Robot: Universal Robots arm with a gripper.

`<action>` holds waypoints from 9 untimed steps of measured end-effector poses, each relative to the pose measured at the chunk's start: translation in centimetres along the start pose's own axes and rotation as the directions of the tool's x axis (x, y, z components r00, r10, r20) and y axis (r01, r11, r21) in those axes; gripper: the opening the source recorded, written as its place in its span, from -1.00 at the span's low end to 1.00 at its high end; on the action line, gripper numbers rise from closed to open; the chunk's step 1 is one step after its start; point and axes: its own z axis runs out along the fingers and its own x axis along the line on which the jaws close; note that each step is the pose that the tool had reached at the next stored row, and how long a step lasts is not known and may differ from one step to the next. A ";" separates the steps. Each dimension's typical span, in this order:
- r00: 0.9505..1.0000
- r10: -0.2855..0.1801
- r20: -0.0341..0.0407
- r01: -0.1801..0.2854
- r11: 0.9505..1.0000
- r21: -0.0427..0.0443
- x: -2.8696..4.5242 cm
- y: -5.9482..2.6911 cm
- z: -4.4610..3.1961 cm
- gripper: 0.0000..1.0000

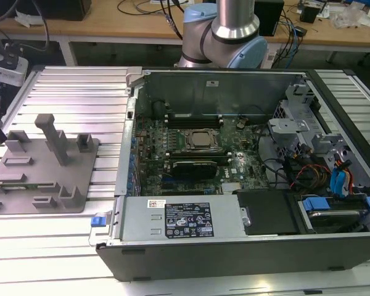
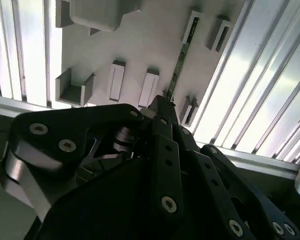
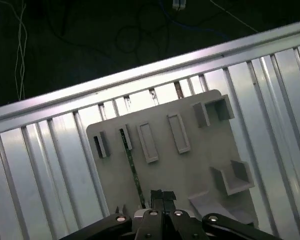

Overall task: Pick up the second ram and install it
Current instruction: 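Pick up the second ram and move it above second insertion slot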

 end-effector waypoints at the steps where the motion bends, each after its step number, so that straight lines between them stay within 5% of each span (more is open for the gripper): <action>1: 0.999 -0.043 -0.002 0.043 0.999 -0.002 0.00 -0.01 0.10 -0.84; 4: 0.992 -0.128 -0.007 0.128 0.992 -0.006 0.01 -0.01 0.31 -0.84; 9: 0.991 -0.132 -0.007 0.132 0.991 -0.006 0.02 -0.01 0.33 -0.84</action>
